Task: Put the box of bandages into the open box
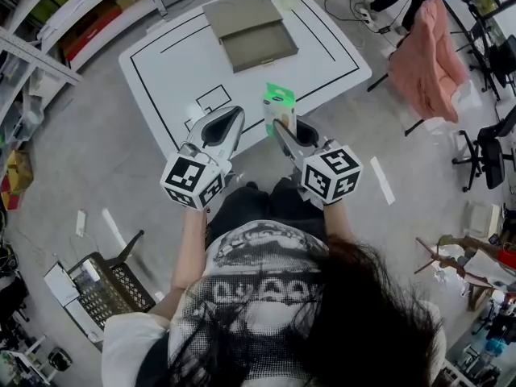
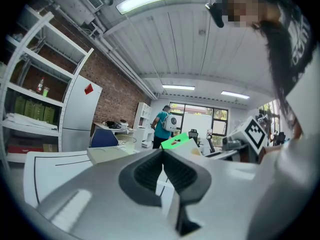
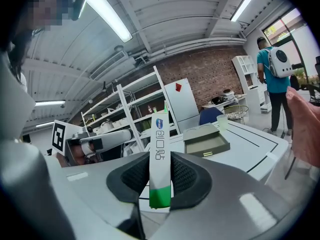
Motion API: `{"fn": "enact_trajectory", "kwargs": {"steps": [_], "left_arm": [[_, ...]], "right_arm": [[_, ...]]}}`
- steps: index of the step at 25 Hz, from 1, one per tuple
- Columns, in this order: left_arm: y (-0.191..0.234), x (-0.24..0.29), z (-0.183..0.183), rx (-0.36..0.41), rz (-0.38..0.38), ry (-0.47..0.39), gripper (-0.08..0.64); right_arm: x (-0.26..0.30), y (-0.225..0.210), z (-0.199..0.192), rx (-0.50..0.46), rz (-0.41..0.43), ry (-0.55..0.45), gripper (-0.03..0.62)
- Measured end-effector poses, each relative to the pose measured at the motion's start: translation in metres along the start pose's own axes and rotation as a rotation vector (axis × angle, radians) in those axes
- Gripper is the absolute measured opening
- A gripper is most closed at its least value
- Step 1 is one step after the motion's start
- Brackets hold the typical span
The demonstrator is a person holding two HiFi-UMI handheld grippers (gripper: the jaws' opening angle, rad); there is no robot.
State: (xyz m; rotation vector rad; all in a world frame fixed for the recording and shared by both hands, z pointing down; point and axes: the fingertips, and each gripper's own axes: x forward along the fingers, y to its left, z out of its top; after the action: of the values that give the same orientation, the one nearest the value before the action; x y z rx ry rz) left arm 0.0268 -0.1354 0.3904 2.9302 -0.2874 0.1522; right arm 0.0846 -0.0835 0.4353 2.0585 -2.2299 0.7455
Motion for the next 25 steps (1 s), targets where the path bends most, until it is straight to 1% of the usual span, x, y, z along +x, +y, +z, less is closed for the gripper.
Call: {"fn": "enact_trajectory", "kwargs": {"steps": [7, 12, 18, 25], "left_arm": [[0.015, 0.004, 0.000, -0.006, 0.018, 0.002, 0.000], [0.032, 0.010, 0.000, -0.014, 0.057, -0.002, 0.000], [0.056, 0.027, 0.001, -0.019, 0.105, 0.008, 0.000], [0.080, 0.050, 0.004, -0.031, 0.172, -0.005, 0.000]], "right_arm": [[0.020, -0.006, 0.003, -0.001, 0.015, 0.018, 0.087], [0.039, -0.015, 0.007, -0.004, 0.047, 0.036, 0.087], [0.073, -0.044, 0.015, 0.012, 0.081, 0.064, 0.087], [0.116, -0.081, 0.021, 0.023, 0.131, 0.119, 0.088]]}}
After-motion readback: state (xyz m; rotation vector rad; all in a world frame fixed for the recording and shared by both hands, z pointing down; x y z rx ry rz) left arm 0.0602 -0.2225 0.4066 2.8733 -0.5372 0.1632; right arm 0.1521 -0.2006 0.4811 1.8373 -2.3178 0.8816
